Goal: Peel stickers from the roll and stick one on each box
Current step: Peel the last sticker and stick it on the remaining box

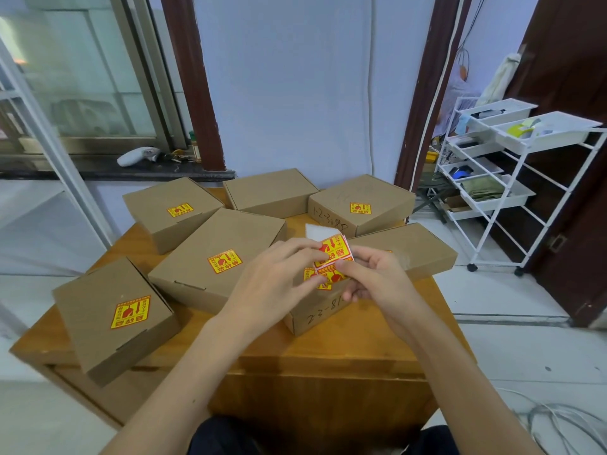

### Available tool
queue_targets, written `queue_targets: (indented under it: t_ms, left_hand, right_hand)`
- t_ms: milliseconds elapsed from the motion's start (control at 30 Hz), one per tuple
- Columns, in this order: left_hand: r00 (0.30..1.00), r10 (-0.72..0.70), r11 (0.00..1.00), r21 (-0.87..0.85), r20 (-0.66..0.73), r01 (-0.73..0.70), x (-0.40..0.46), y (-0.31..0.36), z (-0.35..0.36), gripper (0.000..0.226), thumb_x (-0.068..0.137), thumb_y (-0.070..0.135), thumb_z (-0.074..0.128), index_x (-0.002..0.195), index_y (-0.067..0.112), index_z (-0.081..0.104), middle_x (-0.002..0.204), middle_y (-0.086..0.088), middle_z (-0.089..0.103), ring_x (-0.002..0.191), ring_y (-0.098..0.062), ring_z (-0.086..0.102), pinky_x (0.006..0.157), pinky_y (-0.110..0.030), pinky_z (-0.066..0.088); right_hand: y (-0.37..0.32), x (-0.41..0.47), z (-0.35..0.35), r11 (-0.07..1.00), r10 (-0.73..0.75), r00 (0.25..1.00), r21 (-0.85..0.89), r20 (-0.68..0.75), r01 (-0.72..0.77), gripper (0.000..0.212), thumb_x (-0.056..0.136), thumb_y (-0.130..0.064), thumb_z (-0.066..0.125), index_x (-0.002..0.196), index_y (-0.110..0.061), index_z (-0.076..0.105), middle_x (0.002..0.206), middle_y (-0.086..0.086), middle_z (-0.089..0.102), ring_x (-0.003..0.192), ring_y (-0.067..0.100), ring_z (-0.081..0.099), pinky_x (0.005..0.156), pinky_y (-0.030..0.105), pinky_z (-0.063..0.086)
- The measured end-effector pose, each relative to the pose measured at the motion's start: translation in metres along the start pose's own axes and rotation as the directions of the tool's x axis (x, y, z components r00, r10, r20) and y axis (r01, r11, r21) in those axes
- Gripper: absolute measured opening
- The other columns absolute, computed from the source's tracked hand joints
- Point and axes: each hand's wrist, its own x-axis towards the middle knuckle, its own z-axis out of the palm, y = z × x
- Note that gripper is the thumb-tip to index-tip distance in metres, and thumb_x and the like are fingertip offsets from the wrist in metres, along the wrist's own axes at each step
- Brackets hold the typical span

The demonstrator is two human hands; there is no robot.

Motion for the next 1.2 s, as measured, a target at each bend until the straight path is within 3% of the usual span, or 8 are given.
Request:
queue_targets:
  t_ms: [367,600,900,1200]
  left_hand:
    - [0.998,0.040,0.999,-0.025,-0.053,-0.041,0.002,0.001,-0.003,0.031,0.088,0.041,0.053,0.104,0.023,0.074,0.112,0.007,0.067,0.095,-0.017,0.061,0.072,-0.037,0.055]
    - [0.991,-0.093,0.978,-0.194,-0.095,0.073,0.004,0.003,-0.005,0.014,0.087,0.028,0.068,0.096,0.021,0.075,0.106,0.012,0.070,0.101,-0.003,0.059,0.084,-0.034,0.052]
    - [0.949,-0.278,0.908,-0.362,-0.149,0.210,0.008,0.006,-0.009,0.008,0.088,0.022,0.066,0.090,0.028,0.070,0.089,0.021,0.065,0.087,-0.004,0.059,0.069,-0.014,0.048]
    - [0.875,-0.459,0.819,-0.455,-0.153,0.350,0.012,-0.011,-0.009,0.013,0.091,0.027,0.063,0.087,0.039,0.062,0.084,0.021,0.064,0.088,0.004,0.057,0.070,-0.019,0.051]
  right_hand:
    - [-0.002,-0.004,-0.001,1.000,0.000,1.000,-0.002,0.008,0.000,0.020,0.092,-0.016,0.060,0.110,-0.019,0.068,0.091,0.009,0.076,0.050,0.009,0.058,0.049,0.019,0.047]
    - [-0.003,-0.003,0.000,1.000,0.009,1.000,-0.025,0.008,-0.009,0.024,0.092,-0.017,0.061,0.115,-0.016,0.066,0.092,0.008,0.077,0.049,0.009,0.058,0.049,0.021,0.047]
    - [-0.005,0.004,0.000,0.999,0.019,1.000,-0.029,0.006,-0.019,0.026,0.091,-0.014,0.061,0.117,-0.014,0.066,0.088,0.006,0.077,0.048,0.010,0.058,0.049,0.022,0.046]
    - [0.000,0.021,0.002,0.999,0.046,0.999,-0.021,-0.019,-0.046,0.033,0.091,-0.013,0.061,0.124,-0.011,0.062,0.085,0.004,0.077,0.047,0.009,0.058,0.045,0.018,0.045]
